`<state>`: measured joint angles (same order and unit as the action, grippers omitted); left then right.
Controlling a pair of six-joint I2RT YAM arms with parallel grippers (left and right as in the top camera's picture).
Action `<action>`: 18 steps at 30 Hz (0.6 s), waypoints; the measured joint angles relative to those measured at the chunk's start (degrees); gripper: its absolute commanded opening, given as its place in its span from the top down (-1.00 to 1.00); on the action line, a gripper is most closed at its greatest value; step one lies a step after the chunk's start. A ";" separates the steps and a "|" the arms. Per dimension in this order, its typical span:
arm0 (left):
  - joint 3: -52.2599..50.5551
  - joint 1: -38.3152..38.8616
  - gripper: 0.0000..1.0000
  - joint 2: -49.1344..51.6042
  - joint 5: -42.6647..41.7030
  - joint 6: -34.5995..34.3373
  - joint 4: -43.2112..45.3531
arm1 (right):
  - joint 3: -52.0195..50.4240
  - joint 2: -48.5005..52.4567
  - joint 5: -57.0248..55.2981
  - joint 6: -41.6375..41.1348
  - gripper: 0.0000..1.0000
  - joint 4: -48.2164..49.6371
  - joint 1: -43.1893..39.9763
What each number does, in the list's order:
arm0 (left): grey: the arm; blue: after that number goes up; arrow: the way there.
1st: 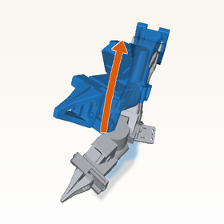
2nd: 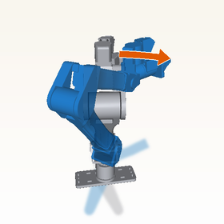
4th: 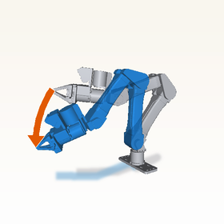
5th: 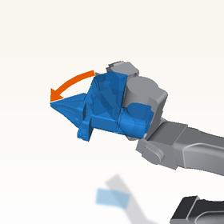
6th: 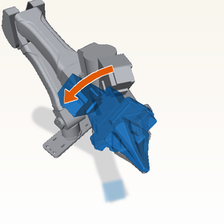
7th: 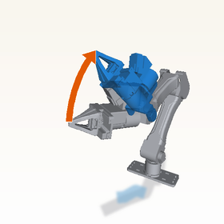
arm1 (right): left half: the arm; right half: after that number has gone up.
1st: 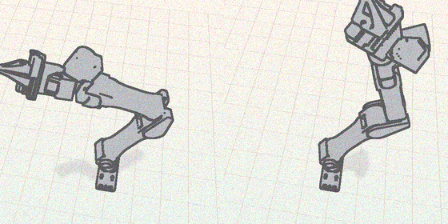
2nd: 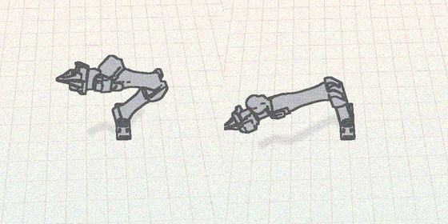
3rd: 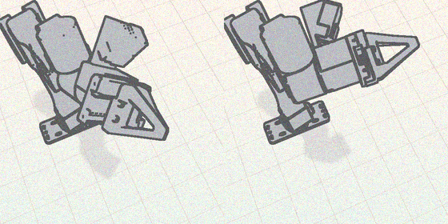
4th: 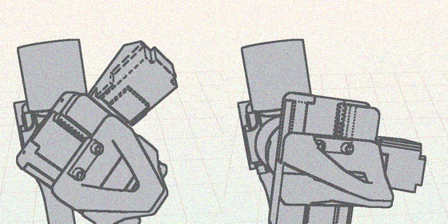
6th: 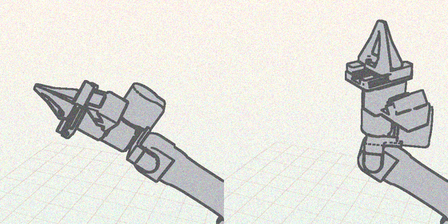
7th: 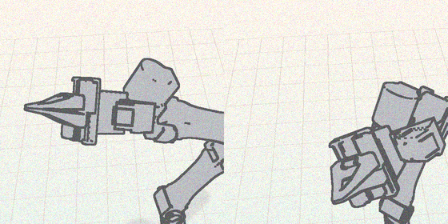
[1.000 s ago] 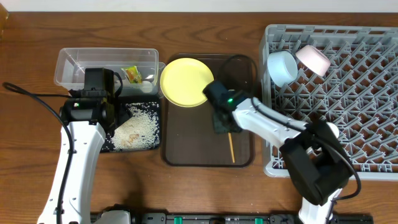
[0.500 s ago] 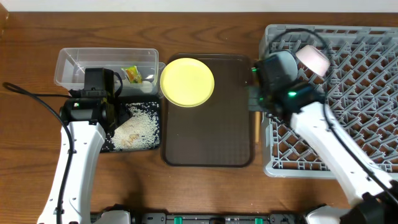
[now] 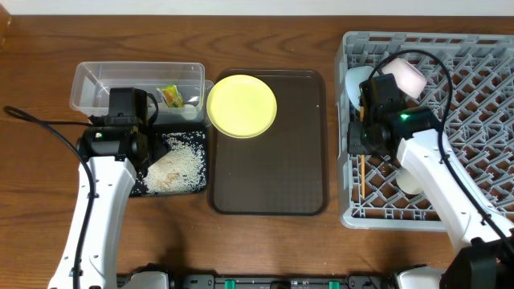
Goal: Sort waste into correct bins and load items into the dishwasher rack
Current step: 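Carry the second chopstick right and drop it into the rack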
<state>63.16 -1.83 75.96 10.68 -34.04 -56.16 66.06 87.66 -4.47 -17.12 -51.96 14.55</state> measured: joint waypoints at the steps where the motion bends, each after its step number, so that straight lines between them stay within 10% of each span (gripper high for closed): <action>1: 0.00 0.00 -0.61 0.00 0.00 0.02 0.00 | -0.46 0.02 0.09 0.68 0.98 0.48 0.00; 18: 0.00 0.00 -0.61 0.00 -1.27 0.00 0.09 | -3.67 0.02 1.57 3.78 0.50 8.35 -0.02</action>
<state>63.16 -1.83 75.96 9.41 -34.04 -56.07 62.39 87.68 -2.90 -13.34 -43.62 14.52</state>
